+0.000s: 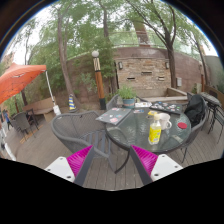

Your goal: Pour water

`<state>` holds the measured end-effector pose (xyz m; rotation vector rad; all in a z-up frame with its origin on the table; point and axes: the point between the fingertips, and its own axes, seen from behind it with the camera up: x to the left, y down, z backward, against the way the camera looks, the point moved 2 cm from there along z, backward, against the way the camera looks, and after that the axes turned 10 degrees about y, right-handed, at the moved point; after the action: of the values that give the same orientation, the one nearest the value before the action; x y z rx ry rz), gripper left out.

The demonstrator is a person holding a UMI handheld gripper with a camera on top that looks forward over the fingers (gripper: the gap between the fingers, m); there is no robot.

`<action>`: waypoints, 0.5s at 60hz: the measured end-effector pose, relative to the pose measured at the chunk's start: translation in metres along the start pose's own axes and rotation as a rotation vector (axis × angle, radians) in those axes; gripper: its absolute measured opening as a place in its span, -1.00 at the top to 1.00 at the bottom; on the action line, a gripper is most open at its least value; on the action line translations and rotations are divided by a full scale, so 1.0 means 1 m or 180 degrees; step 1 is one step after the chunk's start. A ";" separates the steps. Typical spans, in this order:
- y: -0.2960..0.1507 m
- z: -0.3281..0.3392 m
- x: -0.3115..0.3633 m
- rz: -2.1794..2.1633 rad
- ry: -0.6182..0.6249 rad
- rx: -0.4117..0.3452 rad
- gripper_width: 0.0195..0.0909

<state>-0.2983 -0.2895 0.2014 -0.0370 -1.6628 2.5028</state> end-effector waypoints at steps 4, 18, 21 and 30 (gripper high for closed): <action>-0.001 -0.002 -0.013 -0.0120 0.0159 0.0024 -0.77; -0.012 -0.006 -0.058 -0.0170 0.0645 -0.0224 -0.74; -0.011 -0.014 -0.075 -0.0191 0.0758 -0.0256 -0.72; 0.000 -0.069 -0.101 -0.0140 0.1067 -0.0391 -0.70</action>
<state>-0.1913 -0.2389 0.1692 -0.4039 -1.6501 2.2091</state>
